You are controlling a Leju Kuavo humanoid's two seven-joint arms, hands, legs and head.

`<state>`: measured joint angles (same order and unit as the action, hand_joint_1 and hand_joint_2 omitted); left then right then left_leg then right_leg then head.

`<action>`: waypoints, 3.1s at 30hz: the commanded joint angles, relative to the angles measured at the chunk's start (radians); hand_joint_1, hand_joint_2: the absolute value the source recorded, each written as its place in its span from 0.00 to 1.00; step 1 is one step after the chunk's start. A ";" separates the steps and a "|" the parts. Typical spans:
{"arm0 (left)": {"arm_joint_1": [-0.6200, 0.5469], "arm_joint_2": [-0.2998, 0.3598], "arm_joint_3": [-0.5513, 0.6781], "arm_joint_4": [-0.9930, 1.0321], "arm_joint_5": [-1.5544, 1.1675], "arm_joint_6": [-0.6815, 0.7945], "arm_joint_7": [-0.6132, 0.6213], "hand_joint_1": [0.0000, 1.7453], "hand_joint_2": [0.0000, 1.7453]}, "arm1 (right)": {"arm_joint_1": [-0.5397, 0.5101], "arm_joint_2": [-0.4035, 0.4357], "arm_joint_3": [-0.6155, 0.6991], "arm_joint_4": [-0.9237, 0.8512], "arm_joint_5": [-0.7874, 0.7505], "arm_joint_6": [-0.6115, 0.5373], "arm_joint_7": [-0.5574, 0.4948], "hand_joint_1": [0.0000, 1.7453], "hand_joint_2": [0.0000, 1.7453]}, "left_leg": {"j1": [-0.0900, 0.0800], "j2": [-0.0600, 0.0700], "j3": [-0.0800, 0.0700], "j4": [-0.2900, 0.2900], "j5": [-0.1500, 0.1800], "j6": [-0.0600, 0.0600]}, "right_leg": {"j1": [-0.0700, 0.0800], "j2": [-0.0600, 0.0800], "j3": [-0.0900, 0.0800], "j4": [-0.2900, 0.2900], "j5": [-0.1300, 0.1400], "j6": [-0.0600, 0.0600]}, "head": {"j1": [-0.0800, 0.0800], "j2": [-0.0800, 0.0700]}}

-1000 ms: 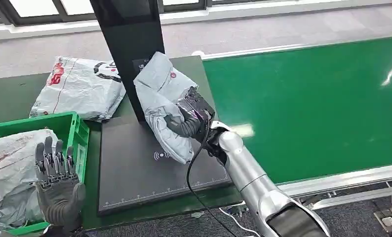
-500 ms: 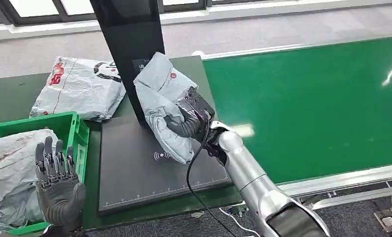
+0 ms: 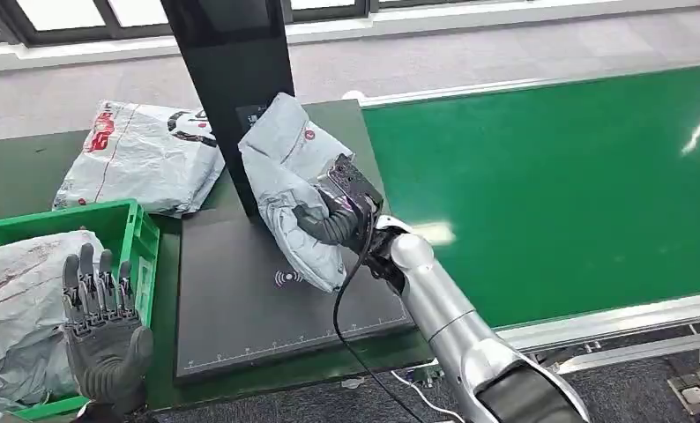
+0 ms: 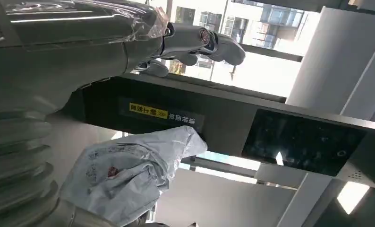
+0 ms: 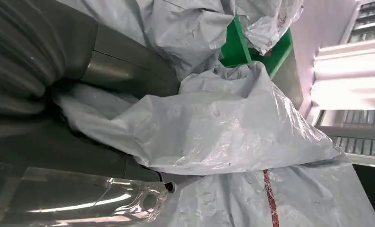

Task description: Moved the parcel from conveyor to table for the left to box.

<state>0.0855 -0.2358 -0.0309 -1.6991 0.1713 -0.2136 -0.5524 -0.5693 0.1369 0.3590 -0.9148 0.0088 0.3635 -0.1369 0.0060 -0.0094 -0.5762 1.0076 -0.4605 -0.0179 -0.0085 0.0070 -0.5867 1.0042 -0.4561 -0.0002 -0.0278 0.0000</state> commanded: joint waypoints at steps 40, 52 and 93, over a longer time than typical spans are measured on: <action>-0.063 0.037 -0.021 0.100 0.005 0.013 -0.015 0.00 1.00 | -0.082 0.059 0.207 0.317 0.022 0.099 -0.113 0.00 1.00 | 0.001 -0.001 0.001 -0.002 0.001 -0.001 | 0.001 -0.002 0.001 -0.002 0.000 -0.001 | 0.000 0.000; 0.005 0.019 0.029 0.017 -0.006 0.021 -0.030 0.00 1.00 | 0.039 -0.011 0.086 -0.132 -0.042 -0.095 -0.177 0.00 1.00 | 0.000 -0.001 0.000 -0.001 0.000 -0.001 | 0.001 -0.002 0.000 -0.001 -0.001 -0.001 | 0.000 0.000; -0.008 0.065 0.020 0.048 -0.234 0.097 0.001 0.00 1.00 | 0.356 -0.065 -0.059 -0.759 -0.048 -0.231 -0.239 0.00 1.00 | 0.001 -0.007 0.004 -0.007 0.001 -0.001 | 0.002 -0.009 0.007 -0.008 -0.001 -0.001 | 0.000 0.000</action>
<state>0.1079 -0.2293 -0.0282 -1.7109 0.1233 -0.1755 -0.5787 -0.4051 0.1324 0.4345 -1.3040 -0.0355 0.1561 -0.3525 0.0067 -0.0106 -0.5770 1.0077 -0.4612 -0.0193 -0.0078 0.0060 -0.5876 1.0042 -0.4568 -0.0015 -0.0275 0.0000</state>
